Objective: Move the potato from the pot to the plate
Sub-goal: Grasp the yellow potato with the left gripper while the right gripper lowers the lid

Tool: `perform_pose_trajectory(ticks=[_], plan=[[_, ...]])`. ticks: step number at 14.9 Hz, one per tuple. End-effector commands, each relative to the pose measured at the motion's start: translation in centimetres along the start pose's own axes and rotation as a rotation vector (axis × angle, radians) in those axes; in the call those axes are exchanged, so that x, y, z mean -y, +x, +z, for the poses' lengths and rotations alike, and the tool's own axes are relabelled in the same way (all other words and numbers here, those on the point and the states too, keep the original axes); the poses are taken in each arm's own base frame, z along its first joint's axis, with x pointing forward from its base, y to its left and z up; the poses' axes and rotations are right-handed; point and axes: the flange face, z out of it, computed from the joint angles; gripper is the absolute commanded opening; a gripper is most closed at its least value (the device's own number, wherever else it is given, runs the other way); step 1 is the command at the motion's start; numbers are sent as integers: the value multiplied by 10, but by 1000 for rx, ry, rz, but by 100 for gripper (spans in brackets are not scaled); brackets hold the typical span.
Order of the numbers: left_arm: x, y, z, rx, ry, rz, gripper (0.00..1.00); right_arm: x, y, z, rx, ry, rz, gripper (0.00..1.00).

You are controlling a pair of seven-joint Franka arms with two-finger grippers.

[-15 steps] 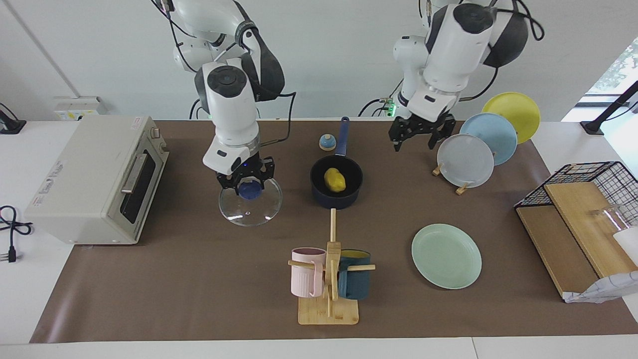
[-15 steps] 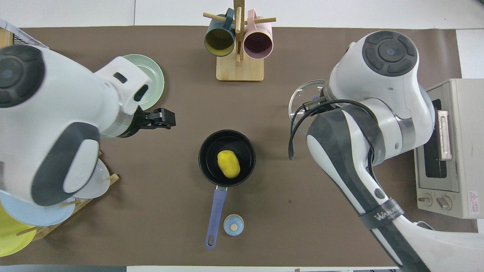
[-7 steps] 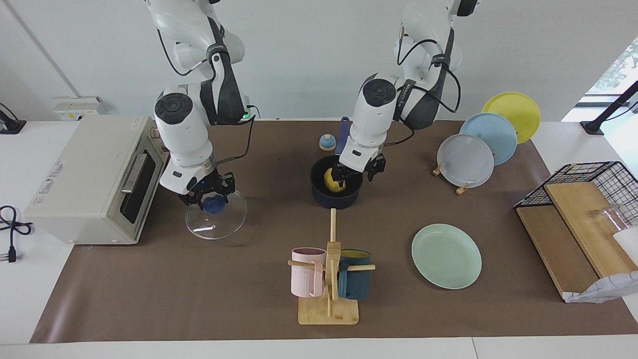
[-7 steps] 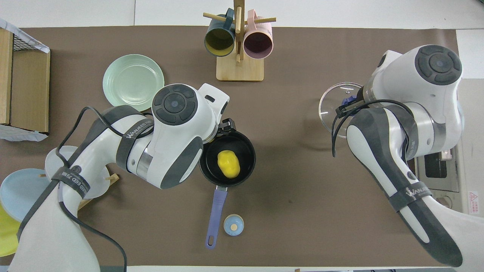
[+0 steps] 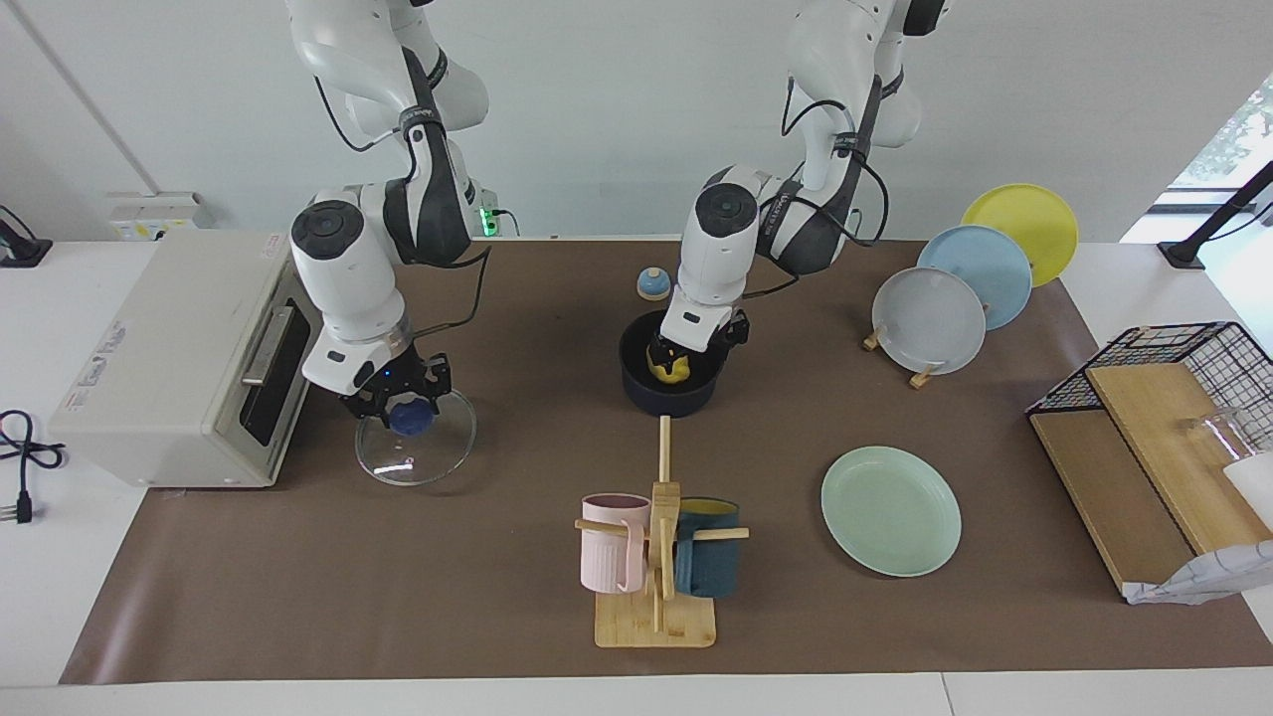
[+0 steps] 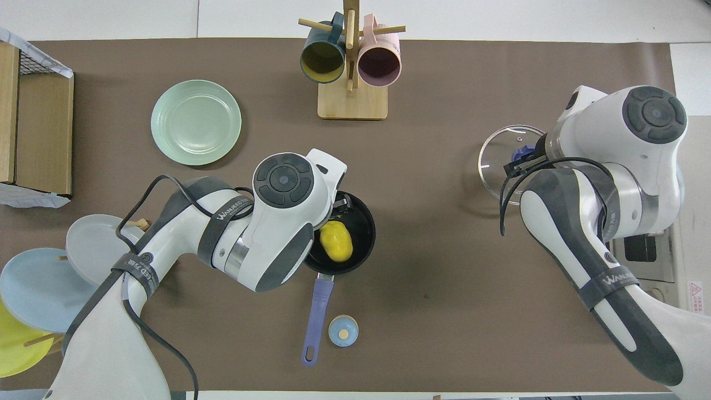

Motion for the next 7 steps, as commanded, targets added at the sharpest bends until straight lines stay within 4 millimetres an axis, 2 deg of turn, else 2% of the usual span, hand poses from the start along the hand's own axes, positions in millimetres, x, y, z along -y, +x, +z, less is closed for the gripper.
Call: perform_pose_trajectory(ticks=[1,3,5,7], plan=[[-6,-5,11,-14,-11,-33,100,-9,-8,6,-13,17,0,53],[-14,-13,14,-16,-14,-33,100,-14,-9,17,-10,19,8,53],[-15,-13,26,-5,2,-37,100,-16,-9,22,-5,19,2,53],[-14,-13,27,-3,5,-37,100,-33,-13,35,3,24,9,53]])
